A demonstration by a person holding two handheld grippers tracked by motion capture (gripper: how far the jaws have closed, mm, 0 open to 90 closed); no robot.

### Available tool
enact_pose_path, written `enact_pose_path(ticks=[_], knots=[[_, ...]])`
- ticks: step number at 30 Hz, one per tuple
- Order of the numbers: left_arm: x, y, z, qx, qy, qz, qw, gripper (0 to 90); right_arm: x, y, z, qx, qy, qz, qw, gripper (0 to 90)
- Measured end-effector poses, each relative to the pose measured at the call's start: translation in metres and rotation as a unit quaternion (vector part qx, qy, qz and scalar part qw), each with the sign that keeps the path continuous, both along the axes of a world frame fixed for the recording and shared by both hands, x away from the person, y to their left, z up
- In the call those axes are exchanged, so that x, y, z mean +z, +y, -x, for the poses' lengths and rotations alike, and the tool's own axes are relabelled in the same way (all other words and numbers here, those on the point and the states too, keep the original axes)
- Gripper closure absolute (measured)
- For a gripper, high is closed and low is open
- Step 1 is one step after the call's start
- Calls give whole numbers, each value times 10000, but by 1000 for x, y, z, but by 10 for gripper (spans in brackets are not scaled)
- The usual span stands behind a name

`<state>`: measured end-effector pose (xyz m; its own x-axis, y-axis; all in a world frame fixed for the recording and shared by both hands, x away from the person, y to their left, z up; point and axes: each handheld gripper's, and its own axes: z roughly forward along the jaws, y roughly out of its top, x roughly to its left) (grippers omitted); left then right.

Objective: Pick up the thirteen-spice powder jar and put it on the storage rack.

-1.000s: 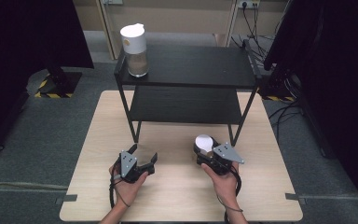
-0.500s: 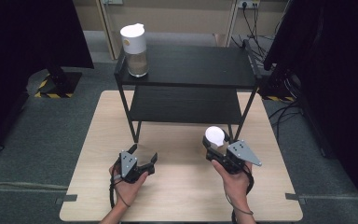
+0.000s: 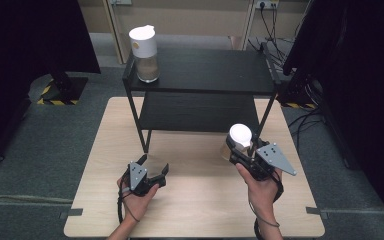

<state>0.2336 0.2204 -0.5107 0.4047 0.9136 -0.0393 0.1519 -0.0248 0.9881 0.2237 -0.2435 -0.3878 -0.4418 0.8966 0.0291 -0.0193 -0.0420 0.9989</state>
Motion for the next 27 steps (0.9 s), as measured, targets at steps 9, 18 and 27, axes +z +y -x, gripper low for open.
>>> enact_pose_path(ticks=[9, 18, 27], knots=[[0, 0, 0, 1, -12, -13, 10000, 109, 10, -1, 1, -56, -181, -77, 9998, 312], [0, 0, 0, 0, -8, -10, 10000, 110, 25, -2, 0, -111, -415, -152, 9990, 312], [0, 1, 0, 13, 8, 32, 10000, 109, 43, -2, -2, -122, -561, -159, 9982, 312]])
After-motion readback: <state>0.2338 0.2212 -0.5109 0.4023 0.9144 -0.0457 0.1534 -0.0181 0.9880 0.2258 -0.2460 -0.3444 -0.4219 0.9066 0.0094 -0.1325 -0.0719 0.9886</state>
